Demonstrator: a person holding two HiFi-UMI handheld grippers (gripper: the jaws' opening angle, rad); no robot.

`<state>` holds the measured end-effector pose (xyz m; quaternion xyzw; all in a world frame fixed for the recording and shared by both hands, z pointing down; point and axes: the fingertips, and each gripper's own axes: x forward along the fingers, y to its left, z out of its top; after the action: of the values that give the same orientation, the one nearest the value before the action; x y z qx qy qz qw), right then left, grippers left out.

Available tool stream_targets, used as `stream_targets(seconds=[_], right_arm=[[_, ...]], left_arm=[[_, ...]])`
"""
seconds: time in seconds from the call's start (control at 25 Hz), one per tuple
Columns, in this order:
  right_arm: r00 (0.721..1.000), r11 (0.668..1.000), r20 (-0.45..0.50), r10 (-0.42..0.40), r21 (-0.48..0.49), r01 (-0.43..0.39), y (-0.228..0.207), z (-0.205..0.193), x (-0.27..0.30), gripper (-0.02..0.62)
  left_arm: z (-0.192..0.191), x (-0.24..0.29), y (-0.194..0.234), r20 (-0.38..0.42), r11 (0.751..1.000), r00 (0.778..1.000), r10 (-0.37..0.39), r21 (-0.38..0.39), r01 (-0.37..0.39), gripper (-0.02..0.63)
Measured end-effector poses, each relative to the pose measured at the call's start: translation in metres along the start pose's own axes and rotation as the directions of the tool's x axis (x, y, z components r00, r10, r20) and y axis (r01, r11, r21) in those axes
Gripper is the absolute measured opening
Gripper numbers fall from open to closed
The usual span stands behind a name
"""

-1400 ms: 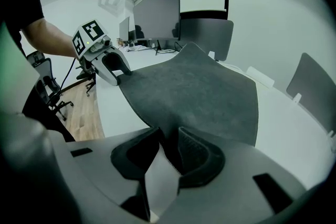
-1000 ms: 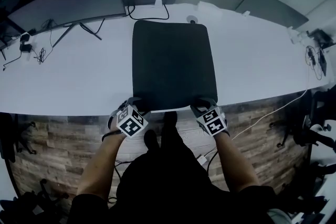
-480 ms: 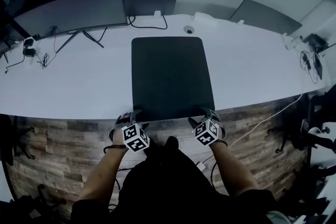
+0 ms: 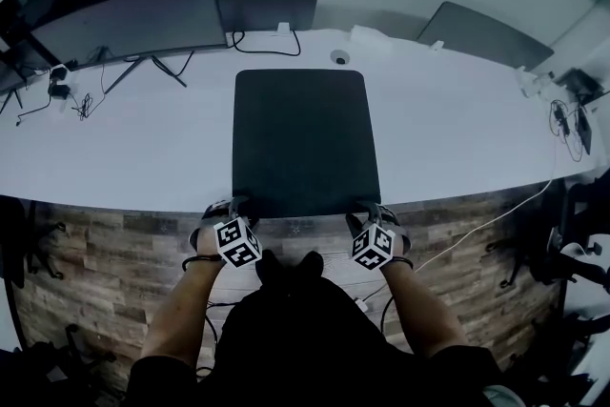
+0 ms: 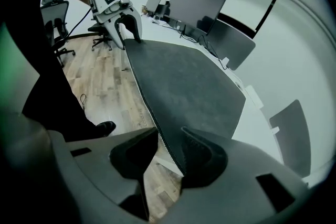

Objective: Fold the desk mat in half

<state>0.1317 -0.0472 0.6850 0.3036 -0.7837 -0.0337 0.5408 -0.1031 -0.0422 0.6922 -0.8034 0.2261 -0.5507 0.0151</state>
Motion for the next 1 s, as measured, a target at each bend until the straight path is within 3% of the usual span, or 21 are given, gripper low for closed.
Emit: stream_targets(seconds=[0.16,0.24,0.28,0.48,0.68,1.0], right_arm=[[1.000,0.999,0.018,0.002,-0.053,-0.001,-0.001,0.001,0.001,0.109],[0.999,0.999,0.042,0.019,-0.043,-0.017,-0.001,0.002,-0.003,0.055],[0.998,0.999,0.055,0.028,-0.041,-0.026,-0.001,0.003,-0.006,0.028],[0.990,0.998,0.131,0.055,-0.035,-0.051,-0.008,0.012,-0.029,0.018],[0.972,0.999,0.231,0.040,-0.024,-0.035,-0.030,0.027,-0.063,0.015],[0.929,1.000,0.370,0.027,-0.014,-0.024,-0.073,0.052,-0.134,0.015]], left_arm=[[0.001,-0.004,-0.001,0.008,0.997,1.000,-0.017,-0.070,0.018,0.186],[0.003,-0.010,-0.005,0.019,0.995,0.999,-0.029,-0.095,0.031,0.062],[0.004,-0.013,-0.006,0.020,0.995,1.000,-0.024,-0.100,0.026,0.052],[0.011,-0.031,0.001,0.015,0.990,0.999,0.036,-0.140,-0.034,0.034],[0.033,-0.064,0.022,0.067,0.977,0.988,0.138,-0.176,-0.124,0.026],[0.070,-0.125,0.027,0.122,0.973,0.978,0.171,-0.178,-0.148,0.023]])
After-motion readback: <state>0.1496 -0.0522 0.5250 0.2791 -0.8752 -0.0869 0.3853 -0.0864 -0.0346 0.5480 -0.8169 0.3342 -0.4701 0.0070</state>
